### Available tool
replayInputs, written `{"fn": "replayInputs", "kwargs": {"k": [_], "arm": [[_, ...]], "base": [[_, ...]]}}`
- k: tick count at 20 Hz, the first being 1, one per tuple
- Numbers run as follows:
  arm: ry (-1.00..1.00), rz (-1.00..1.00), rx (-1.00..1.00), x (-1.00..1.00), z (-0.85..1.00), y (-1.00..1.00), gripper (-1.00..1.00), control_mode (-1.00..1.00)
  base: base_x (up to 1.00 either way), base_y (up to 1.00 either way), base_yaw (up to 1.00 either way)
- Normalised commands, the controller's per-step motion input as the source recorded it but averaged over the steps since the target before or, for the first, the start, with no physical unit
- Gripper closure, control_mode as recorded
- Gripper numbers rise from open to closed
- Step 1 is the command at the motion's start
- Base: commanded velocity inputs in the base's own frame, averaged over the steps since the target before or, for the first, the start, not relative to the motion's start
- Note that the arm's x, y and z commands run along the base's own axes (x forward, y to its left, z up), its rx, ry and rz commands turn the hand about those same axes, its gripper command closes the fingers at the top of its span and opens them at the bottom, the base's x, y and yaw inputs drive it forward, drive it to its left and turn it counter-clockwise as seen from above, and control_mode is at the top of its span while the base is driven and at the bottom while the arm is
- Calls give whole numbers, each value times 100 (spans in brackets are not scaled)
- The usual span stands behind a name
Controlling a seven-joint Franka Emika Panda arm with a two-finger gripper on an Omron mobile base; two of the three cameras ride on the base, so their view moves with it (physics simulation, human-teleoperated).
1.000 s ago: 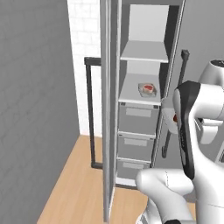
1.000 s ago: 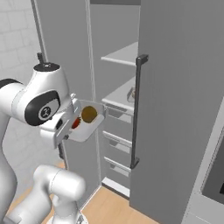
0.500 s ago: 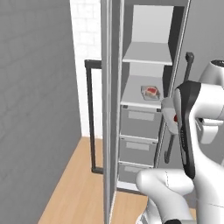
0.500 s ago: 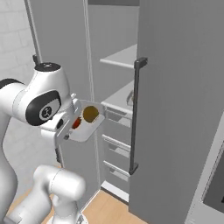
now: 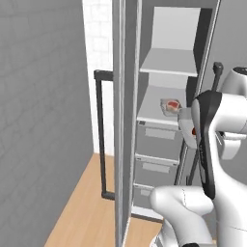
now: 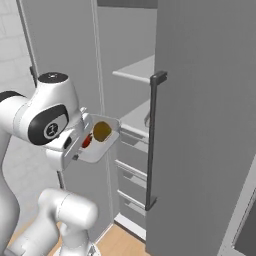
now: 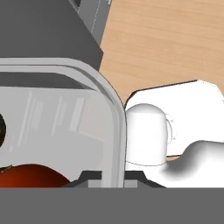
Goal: Take the meat container that has the steak and place it on the second highest rack of the freezer. Then take the vegetable container that has the tomato and avocado and place it on the highest rack of the freezer.
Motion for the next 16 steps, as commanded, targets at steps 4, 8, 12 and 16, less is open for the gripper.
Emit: {"fn": "replayInputs", "kwargs": {"k": [4,8,12,16], "arm": [[0,0,0,0,0,0,100,100],[0,0,0,0,0,0,100,100],[0,0,0,0,0,0,100,100],[0,0,0,0,0,0,100,100]], "base": [[60,0,5],[33,8,5],[47,26,0],[56,15,-3]]}}
